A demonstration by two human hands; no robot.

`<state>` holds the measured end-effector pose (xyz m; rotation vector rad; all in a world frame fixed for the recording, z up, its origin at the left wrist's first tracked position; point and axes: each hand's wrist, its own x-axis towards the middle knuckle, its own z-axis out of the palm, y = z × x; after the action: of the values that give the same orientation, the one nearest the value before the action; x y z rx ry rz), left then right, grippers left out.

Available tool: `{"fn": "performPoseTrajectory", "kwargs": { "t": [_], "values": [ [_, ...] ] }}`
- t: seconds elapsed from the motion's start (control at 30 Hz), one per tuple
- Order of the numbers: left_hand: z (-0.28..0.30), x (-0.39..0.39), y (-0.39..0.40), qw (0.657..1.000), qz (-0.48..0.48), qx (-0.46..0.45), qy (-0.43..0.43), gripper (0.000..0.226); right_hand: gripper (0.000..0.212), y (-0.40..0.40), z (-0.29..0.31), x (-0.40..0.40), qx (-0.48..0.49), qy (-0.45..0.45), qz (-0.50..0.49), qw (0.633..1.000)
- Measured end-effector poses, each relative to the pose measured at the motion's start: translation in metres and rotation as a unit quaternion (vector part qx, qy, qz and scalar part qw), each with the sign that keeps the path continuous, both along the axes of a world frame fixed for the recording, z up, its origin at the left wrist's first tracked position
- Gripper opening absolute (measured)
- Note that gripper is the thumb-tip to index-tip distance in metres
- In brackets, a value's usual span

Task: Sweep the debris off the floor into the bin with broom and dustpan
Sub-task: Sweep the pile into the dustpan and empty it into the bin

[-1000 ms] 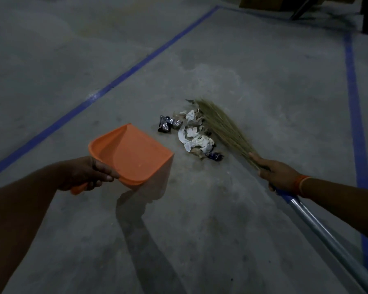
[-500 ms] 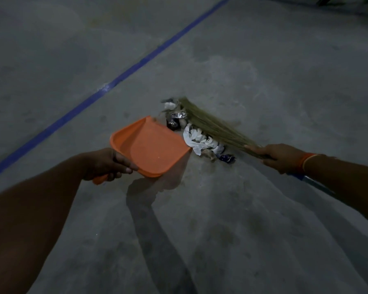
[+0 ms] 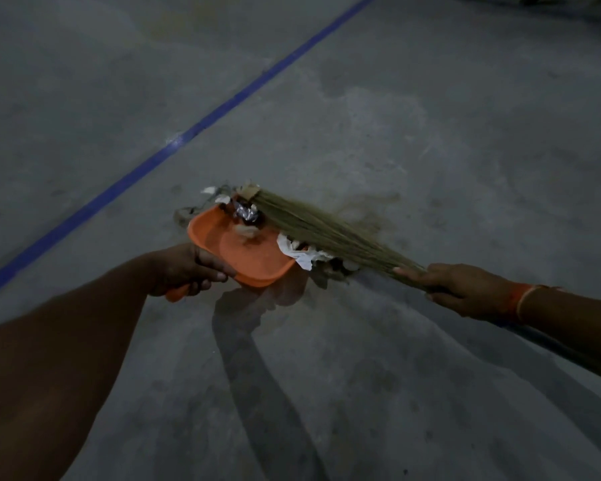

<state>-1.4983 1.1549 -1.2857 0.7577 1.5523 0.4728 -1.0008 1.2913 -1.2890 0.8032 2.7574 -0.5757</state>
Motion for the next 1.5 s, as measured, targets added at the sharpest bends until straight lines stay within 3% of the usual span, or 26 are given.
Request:
{"fn": "performPoseTrajectory", "kwargs": {
  "t": [0.3, 0.77, 1.0, 1.23, 1.5],
  "values": [
    [0.013, -0.001, -0.016, 1.000, 0.001, -0.001, 0.013, 0.025, 0.059, -0.029, 0.026, 0.004, 0.011, -0.009, 0.022, 1.000],
    [0.037, -0.025, -0.058, 0.999, -0.015, 0.007, 0.041, 0.024, 0.062, -0.077, 0.080, 0.019, -0.053, 0.046, -0.125, 0.990],
    [0.041, -0.044, -0.101, 0.996, -0.060, -0.034, 0.047, 0.022, 0.062, -0.117, 0.070, 0.057, -0.098, 0.067, -0.239, 0.964],
    [0.041, -0.046, -0.122, 0.991, -0.093, -0.092, 0.031, 0.023, 0.059, -0.140, 0.054, 0.092, -0.115, 0.023, -0.314, 0.942],
    [0.032, -0.031, -0.131, 0.980, -0.148, -0.122, 0.046, 0.022, 0.058, -0.168, 0.036, 0.078, -0.156, -0.006, -0.296, 0.942]
  ]
}}
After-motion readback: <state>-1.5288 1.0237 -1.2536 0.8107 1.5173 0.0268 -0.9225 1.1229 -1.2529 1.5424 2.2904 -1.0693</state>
